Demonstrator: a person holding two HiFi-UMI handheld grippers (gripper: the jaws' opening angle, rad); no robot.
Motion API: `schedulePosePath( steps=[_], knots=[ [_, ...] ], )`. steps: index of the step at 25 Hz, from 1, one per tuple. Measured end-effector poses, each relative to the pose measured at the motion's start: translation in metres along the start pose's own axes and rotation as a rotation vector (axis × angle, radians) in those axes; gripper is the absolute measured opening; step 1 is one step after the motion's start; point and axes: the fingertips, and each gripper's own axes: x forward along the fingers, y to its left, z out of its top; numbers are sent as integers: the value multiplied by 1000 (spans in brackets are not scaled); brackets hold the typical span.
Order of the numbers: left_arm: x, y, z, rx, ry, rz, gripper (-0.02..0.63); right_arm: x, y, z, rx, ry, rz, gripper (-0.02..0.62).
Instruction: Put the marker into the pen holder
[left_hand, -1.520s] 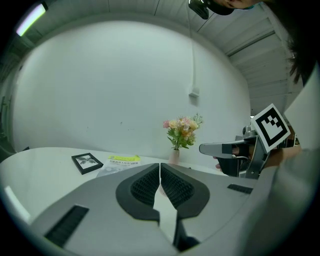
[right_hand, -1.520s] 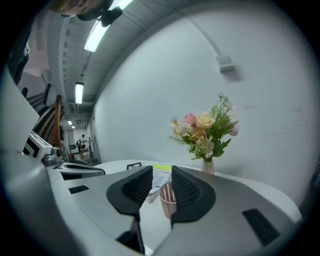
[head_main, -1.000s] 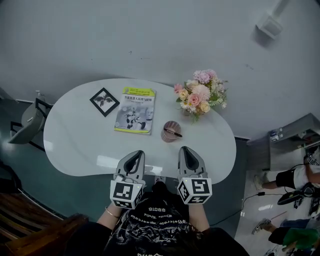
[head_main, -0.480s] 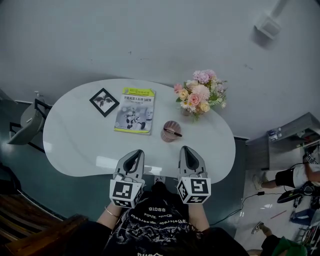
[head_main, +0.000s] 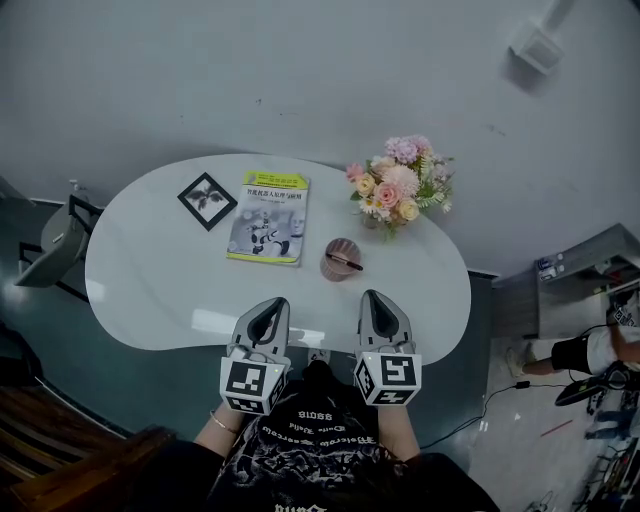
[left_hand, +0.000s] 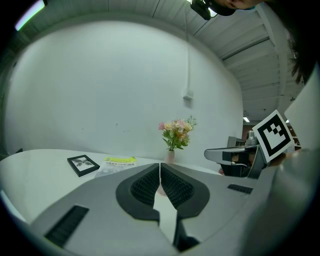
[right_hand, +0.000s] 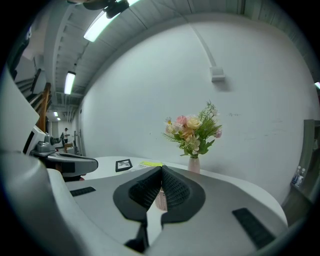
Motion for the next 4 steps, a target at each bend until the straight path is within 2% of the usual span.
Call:
schedulePosePath(
  steps=[4],
  knots=[
    [0,-1,1,1,3,-2,26,0,1,0,-16,7,3,27]
  ],
)
